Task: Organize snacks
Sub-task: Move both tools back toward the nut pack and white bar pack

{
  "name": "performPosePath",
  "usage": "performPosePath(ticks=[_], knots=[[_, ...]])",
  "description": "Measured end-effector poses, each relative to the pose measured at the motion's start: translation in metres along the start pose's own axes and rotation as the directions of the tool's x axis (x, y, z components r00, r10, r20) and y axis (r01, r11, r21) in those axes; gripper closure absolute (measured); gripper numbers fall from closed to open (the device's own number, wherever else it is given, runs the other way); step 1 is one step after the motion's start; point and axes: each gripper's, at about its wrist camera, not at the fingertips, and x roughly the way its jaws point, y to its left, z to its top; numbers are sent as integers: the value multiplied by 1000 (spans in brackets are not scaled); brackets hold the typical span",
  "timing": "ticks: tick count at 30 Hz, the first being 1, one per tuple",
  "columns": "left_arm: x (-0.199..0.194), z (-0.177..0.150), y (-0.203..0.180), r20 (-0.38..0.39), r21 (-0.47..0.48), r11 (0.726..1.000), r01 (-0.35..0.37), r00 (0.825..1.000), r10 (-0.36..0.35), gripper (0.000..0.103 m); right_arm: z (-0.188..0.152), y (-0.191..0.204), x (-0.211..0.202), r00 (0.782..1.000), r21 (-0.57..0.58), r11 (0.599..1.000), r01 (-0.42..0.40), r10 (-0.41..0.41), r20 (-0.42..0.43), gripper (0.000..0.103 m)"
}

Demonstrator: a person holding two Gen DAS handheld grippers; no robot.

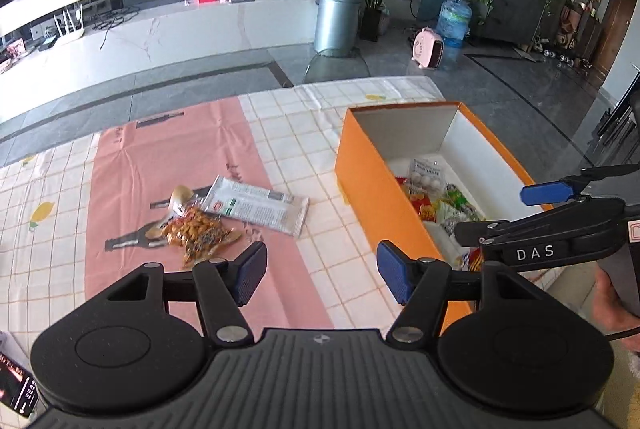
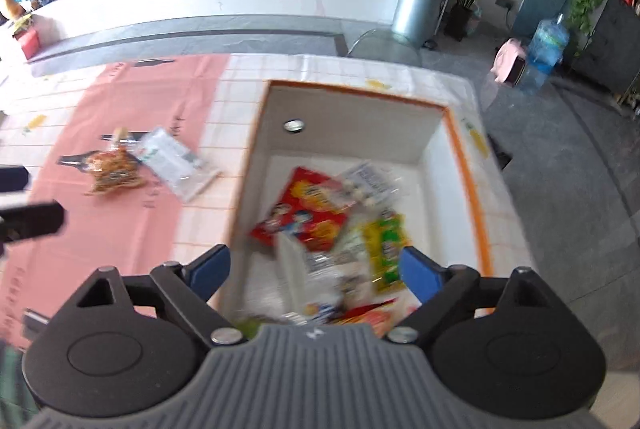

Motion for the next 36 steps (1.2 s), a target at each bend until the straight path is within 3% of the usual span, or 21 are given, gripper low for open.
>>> performPosePath(ticks=[4,8,12,21,22,24,30,36], knots=[[-7,-5,20,-50,-4,1000,-17,999,17,28,3,28,2,994,25,996,-90,92,-53,14],[-8,-9,46,-83,-17,998,-59,995,57,38,9,56,8,985,8,989,-146,146,-92,15],[-4,-12,76,-111,-57,993,-108,989,101,40,15,80,18,969,-5,976,-220,218,-113,16],[18,-7,121,-148,-111,993,-34,989,17,38,35,115,57,964,-89,966,-242,229,-138,17],[23,-5,124,-145,-125,992,-28,989,9,35,38,116,64,964,-100,966,-240,225,-139,21],[31,-1,130,-147,-149,988,-26,989,3,33,44,119,76,965,-119,964,-238,222,-138,28],[69,8,146,-161,-222,975,-19,987,-18,33,60,125,118,967,-170,956,-238,218,-129,28],[107,11,151,-206,-227,973,-47,979,-1,33,72,133,158,965,-228,945,-235,199,-171,28]])
